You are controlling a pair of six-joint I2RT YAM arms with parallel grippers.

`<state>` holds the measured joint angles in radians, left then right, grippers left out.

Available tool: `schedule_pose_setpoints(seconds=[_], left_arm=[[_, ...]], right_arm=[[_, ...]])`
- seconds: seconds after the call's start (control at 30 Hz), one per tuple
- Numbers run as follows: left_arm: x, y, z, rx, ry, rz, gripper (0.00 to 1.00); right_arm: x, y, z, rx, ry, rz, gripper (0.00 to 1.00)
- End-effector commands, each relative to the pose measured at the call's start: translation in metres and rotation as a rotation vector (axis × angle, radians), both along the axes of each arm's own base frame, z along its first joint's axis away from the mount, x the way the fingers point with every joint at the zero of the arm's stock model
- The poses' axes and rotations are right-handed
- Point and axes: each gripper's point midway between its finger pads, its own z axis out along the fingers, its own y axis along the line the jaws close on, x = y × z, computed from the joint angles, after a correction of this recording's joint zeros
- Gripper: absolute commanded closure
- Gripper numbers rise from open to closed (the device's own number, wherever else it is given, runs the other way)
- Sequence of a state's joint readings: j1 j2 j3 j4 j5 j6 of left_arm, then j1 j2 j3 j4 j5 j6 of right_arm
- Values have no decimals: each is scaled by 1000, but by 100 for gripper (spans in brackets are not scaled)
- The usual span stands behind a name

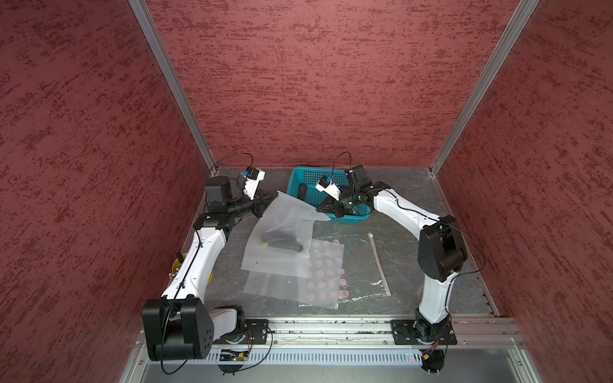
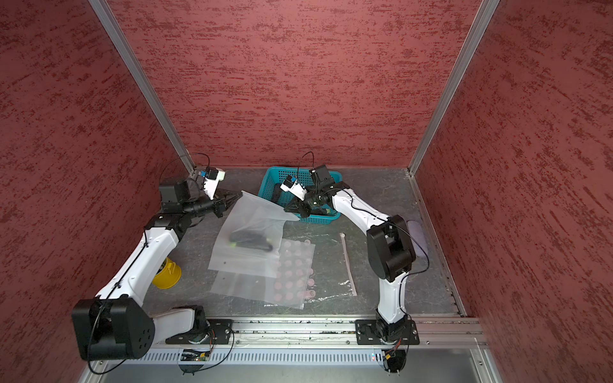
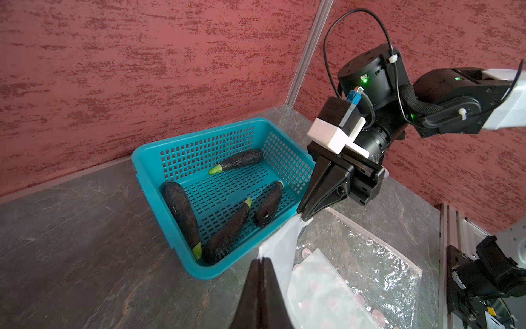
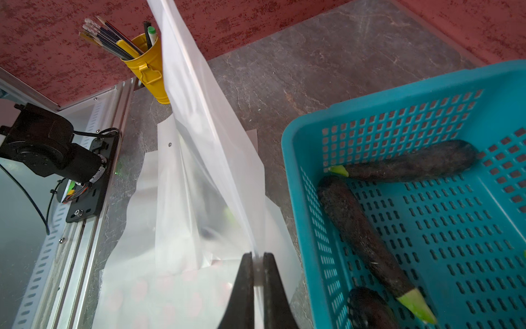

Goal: Place the eggplant in a zip-top bag and seal the zipper
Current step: Zip the zipper on the zipper food storage bag.

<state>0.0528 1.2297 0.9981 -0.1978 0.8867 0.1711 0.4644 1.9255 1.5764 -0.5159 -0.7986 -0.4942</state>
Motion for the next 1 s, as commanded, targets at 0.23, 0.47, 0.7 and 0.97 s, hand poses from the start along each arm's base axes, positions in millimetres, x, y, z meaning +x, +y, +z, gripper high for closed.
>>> schedule_pose_setpoints(seconds=[0.23, 0.47, 0.7, 0.97], left_arm=[[10, 24, 26, -1, -103, 102, 100], [11, 27, 25, 2, -101, 112, 100], [11, 24, 20, 1, -81, 101, 100], [13, 10, 8, 14, -43, 67, 100]], right_arm=[[4, -37, -31, -106, 52, -116, 97], [1, -39, -34, -109, 63, -118, 97], [1, -37, -30, -92, 59, -112, 96], [1, -32, 24, 33, -33, -108, 80]])
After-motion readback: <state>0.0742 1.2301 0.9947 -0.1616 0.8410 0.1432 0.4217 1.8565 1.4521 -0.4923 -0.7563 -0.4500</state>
